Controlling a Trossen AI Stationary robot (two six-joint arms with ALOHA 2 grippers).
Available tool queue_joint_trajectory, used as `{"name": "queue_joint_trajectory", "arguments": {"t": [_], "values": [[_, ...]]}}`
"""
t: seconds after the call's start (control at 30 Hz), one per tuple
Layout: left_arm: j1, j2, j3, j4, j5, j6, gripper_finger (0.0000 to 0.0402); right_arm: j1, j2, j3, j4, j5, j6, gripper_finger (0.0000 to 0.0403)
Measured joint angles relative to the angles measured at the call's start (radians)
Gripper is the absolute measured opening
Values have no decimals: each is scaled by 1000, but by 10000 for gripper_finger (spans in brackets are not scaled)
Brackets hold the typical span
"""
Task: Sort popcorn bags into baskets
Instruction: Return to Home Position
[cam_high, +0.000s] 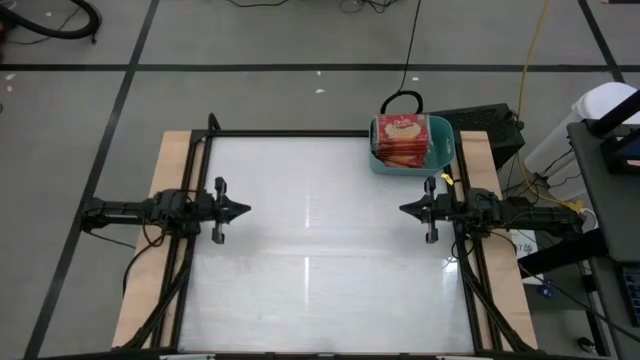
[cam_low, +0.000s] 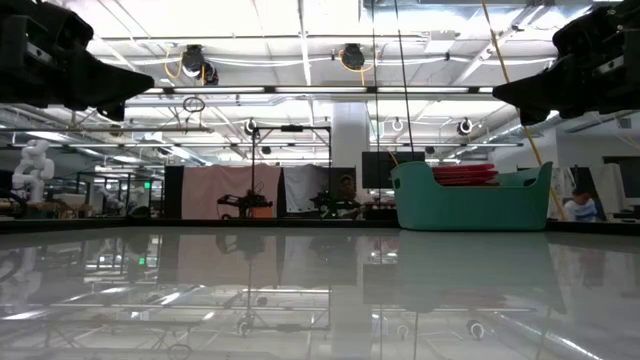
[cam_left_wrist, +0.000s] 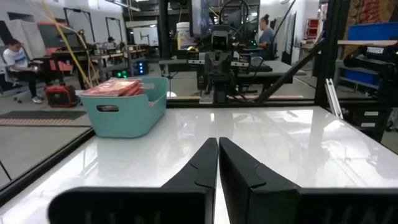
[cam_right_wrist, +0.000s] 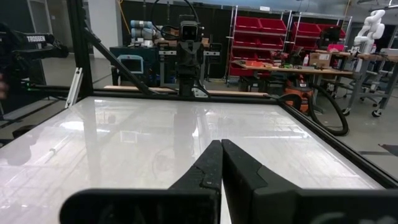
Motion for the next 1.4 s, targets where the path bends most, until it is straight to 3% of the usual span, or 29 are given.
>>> {"name": "queue_joint_trajectory", "arguments": {"t": [1.4], "values": [[0, 0, -1, 25, 0, -4, 24, 0, 0, 0, 0, 0, 0, 0]]}}
